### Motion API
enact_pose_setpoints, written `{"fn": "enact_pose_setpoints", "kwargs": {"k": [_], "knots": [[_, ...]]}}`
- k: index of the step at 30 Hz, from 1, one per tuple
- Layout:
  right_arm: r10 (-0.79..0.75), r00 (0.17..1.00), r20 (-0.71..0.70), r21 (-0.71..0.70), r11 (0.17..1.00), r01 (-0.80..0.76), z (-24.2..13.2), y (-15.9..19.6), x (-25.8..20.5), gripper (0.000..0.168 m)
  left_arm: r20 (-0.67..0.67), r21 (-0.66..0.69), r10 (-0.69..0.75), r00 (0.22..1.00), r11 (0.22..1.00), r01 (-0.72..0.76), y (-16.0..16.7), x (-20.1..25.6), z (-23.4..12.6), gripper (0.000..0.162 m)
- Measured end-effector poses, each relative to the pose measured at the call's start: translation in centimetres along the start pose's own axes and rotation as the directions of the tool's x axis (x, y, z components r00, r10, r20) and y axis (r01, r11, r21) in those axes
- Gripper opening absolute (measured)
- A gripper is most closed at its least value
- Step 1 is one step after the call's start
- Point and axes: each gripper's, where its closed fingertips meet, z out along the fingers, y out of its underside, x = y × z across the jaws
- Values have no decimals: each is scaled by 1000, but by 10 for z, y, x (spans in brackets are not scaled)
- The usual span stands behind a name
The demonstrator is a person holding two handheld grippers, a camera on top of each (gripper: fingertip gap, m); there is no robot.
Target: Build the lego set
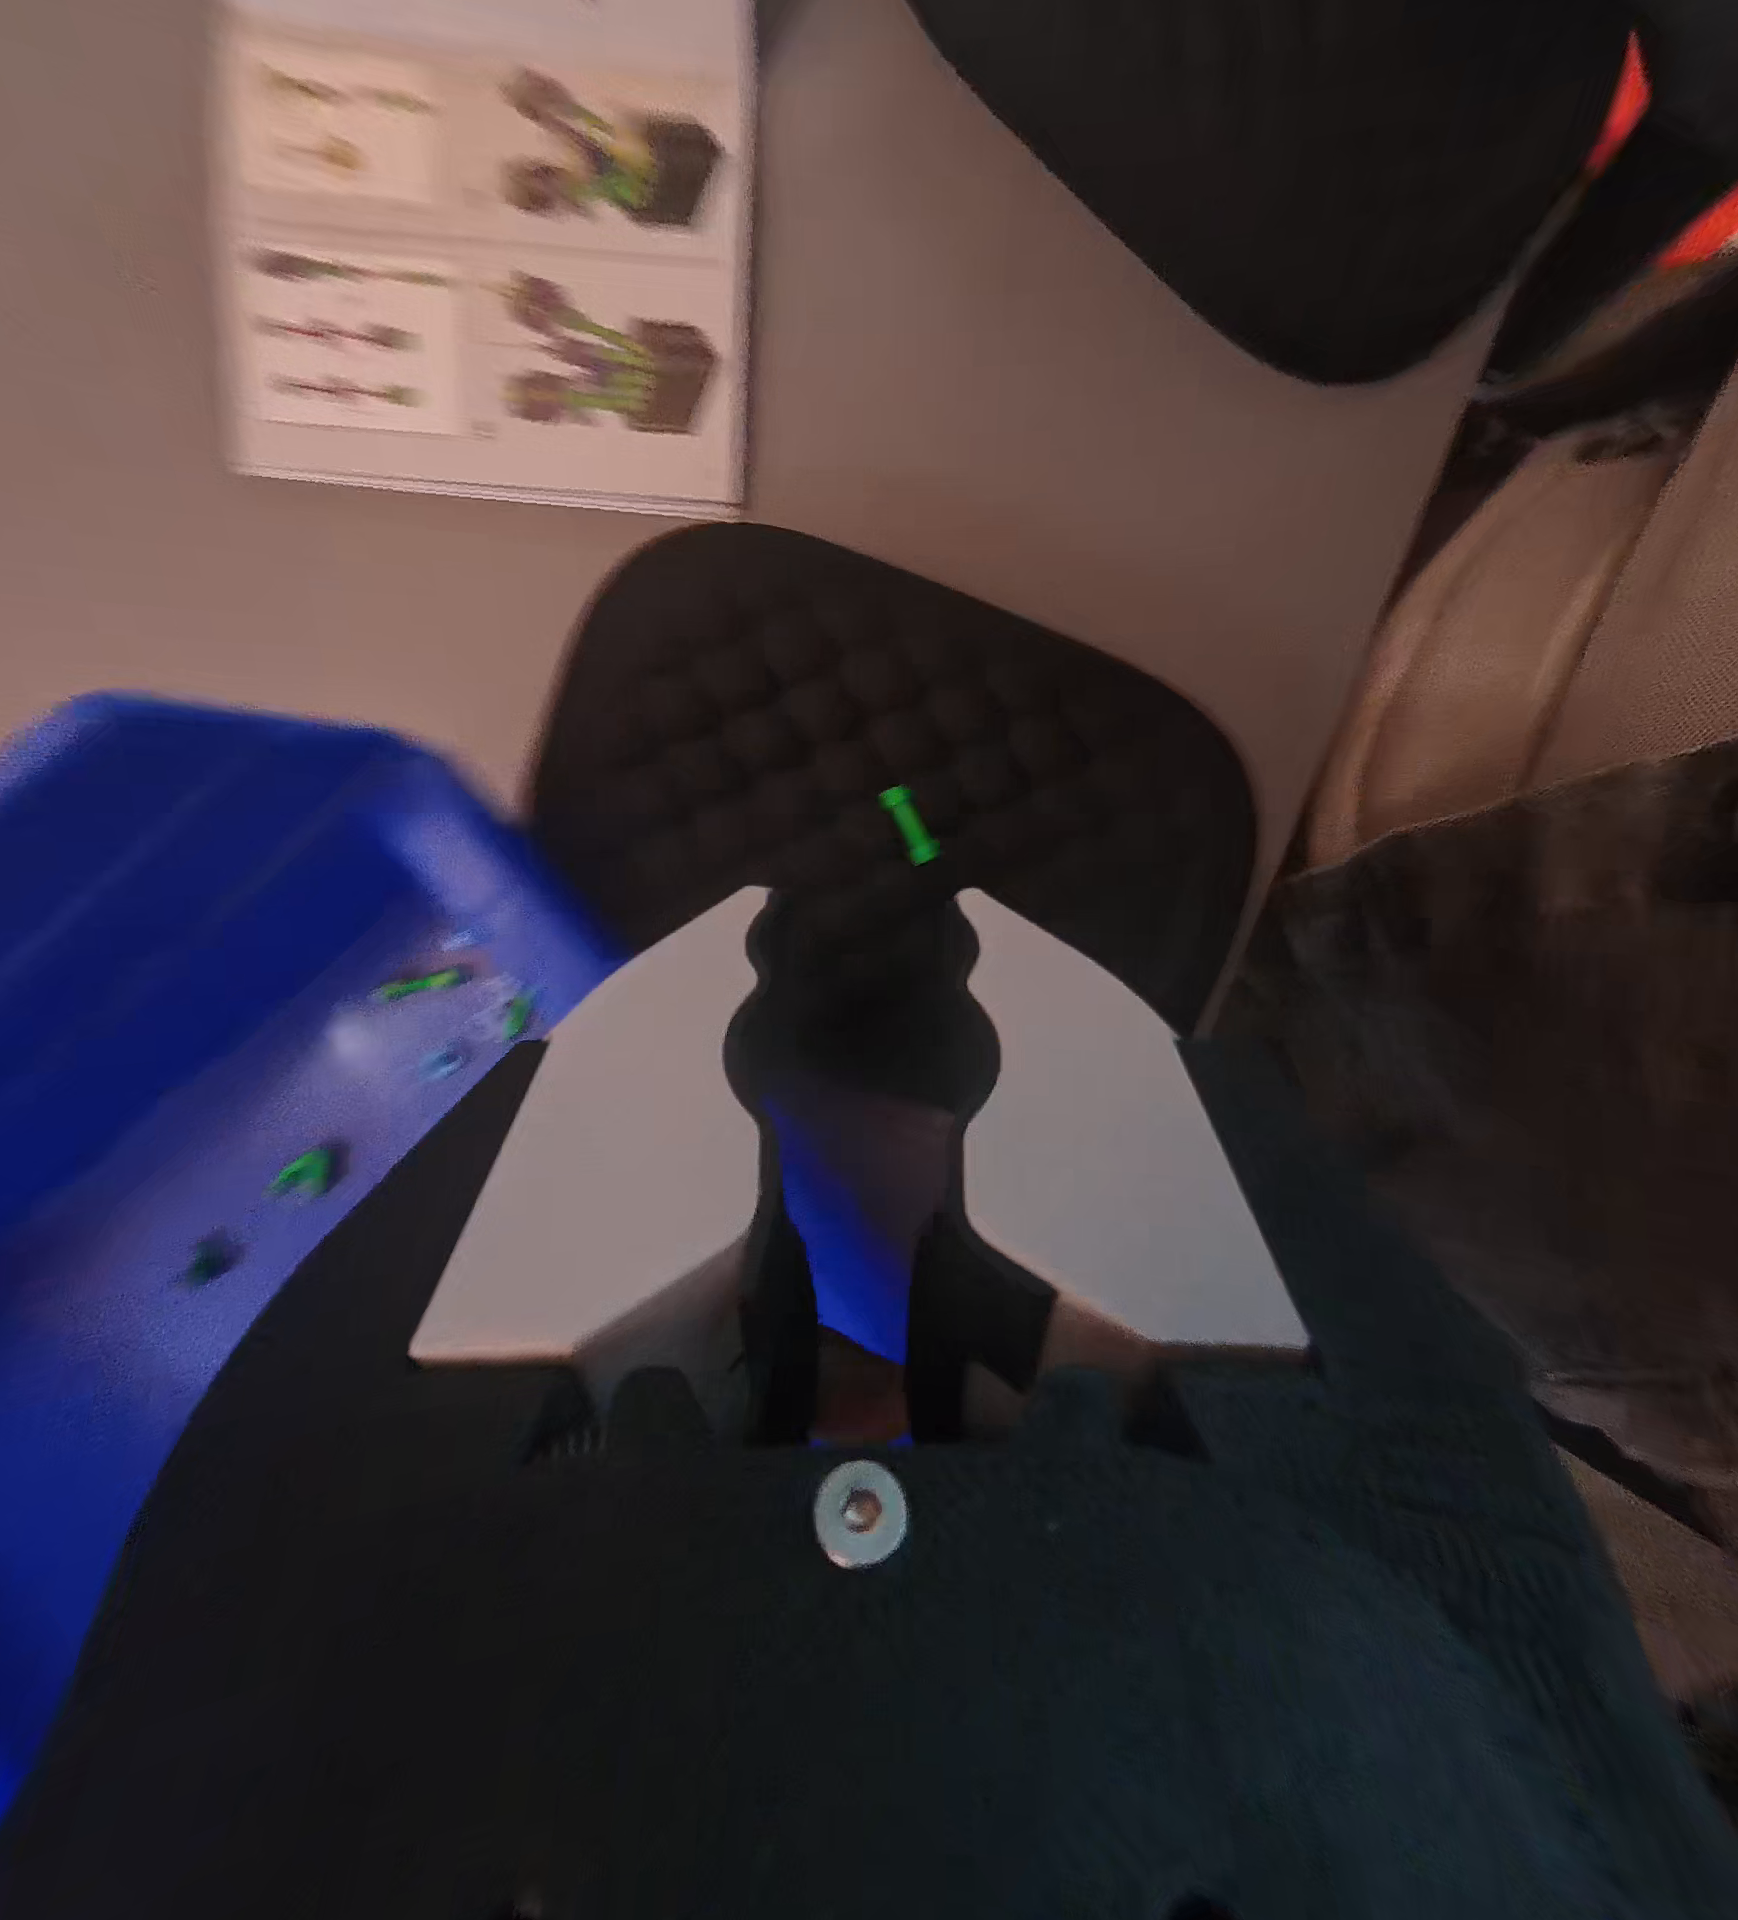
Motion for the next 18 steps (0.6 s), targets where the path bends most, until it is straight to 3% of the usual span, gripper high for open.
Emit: {"fn": "enact_pose_setpoints", "kwargs": {"k": [1, 3, 6, 9, 13, 18], "knots": [[0, 1000, 1, -2, 1000, 0, 0, 0, 0, 10, 51, 35, -6, 999, 999, 4, 1, -11, -18, 27], [3, 1000, 2, -6, 1000, -3, 0, 1, 0, 10, 111, 80, -10, 994, 997, 1, 11, -28, -49, 23], [8, 1000, 6, -10, 1000, -8, 1, 2, 0, 10, 85, 65, 2, 996, 998, -8, 44, -43, -66, 23], [8, 1000, 10, -24, 1000, -8, 3, 4, 0, 10, 7, 39, 129, 992, 991, -129, 68, -45, -55, 21], [-1, 1000, 12, -55, 999, 2, 4, 8, -1, 10, -108, -147, 335, 936, 926, -348, 102, -45, -34, 22], [-5, 1000, 7, -73, 997, 5, 5, 11, -1, 10, -302, -166, 351, 886, 896, -411, 107, -30, -13, 22]]}}
